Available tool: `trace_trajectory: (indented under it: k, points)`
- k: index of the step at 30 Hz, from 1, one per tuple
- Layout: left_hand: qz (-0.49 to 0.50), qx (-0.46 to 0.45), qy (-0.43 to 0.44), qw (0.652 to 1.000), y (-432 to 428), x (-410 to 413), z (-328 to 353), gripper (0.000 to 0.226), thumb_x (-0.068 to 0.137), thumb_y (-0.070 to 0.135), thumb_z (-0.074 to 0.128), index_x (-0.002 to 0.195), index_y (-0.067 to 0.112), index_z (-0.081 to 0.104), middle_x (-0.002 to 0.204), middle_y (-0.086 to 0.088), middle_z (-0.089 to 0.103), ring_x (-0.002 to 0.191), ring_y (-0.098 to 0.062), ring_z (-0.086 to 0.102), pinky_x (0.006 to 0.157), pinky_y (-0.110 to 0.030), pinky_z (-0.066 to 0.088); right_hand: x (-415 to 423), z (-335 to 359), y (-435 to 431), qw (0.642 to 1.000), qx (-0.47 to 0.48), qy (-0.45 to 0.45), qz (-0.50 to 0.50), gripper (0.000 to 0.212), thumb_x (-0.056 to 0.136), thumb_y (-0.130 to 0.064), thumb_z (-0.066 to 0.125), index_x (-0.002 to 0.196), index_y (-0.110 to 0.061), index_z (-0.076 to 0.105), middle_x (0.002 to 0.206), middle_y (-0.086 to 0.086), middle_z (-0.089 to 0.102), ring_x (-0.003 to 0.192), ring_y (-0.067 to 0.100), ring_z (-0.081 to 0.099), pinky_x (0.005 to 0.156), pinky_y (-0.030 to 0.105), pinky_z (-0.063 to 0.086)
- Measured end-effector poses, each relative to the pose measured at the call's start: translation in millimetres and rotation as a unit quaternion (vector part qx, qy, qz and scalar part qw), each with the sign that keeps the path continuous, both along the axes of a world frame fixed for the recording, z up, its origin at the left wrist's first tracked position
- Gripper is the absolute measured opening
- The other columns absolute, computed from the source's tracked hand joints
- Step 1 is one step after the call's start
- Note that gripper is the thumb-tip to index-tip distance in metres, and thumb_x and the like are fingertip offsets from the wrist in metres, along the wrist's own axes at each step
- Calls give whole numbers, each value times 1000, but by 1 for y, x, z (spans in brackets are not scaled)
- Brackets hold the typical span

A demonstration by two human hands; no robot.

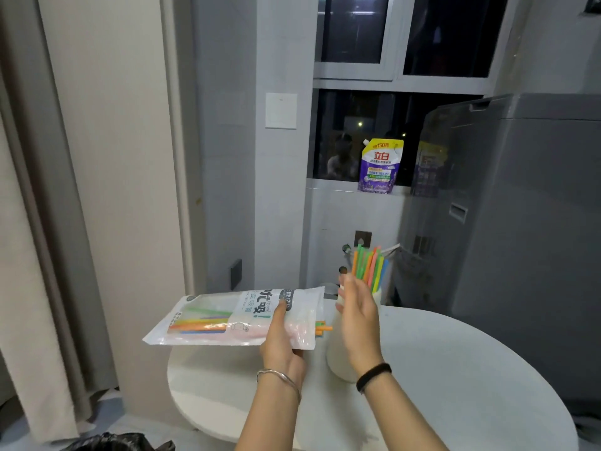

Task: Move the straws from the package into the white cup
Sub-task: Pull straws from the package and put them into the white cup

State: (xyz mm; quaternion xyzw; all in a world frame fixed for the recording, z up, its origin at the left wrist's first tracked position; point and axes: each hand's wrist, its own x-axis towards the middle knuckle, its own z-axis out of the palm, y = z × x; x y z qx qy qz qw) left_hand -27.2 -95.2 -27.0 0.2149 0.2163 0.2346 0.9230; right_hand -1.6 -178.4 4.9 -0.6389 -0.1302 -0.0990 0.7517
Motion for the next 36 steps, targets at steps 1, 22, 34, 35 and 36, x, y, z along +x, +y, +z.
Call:
trace_trajectory:
  k: [1, 22, 34, 35, 36]
  points:
    - [14, 13, 10, 1000, -1, -1, 2, 47, 89, 21, 65, 134, 11, 55, 129, -9, 65, 111, -29, 63, 74, -40, 56, 0, -6, 2, 994, 44, 88, 38, 20, 97, -34, 41, 105, -27, 58, 113, 0, 62, 109, 20, 57, 94, 28, 44]
    - [120, 156, 102, 975, -2, 0, -4, 34, 71, 18, 83, 101, 12, 67, 92, 2, 72, 75, -9, 68, 51, -16, 52, -1, -42, 9, 977, -47, 179, 103, 25, 98, -25, 41, 96, -13, 63, 86, 4, 68, 74, 15, 62, 64, 26, 50]
    - [2, 40, 51, 998, 6, 1, -11, 53, 87, 22, 68, 135, 7, 52, 134, -19, 60, 122, -41, 57, 98, -55, 45, 15, -42, -11, 987, -150, 19, 56, 13, 88, -23, 61, 82, -12, 61, 83, 12, 68, 68, 12, 61, 52, 16, 45]
    - [2, 33, 46, 998, 7, 1, -12, 53, 87, 22, 68, 136, 8, 51, 134, -18, 60, 122, -40, 58, 97, -54, 45, 15, -40, -13, 989, -139, 15, 51, 12, 88, -22, 61, 82, -12, 61, 82, 13, 67, 63, 10, 60, 48, 14, 44]
    - [2, 27, 42, 999, 8, 1, -12, 54, 87, 22, 68, 136, 9, 51, 134, -17, 60, 122, -38, 58, 97, -53, 46, 17, -37, -16, 991, -126, 11, 44, 11, 87, -21, 62, 81, -12, 62, 80, 13, 67, 59, 7, 59, 45, 13, 44]
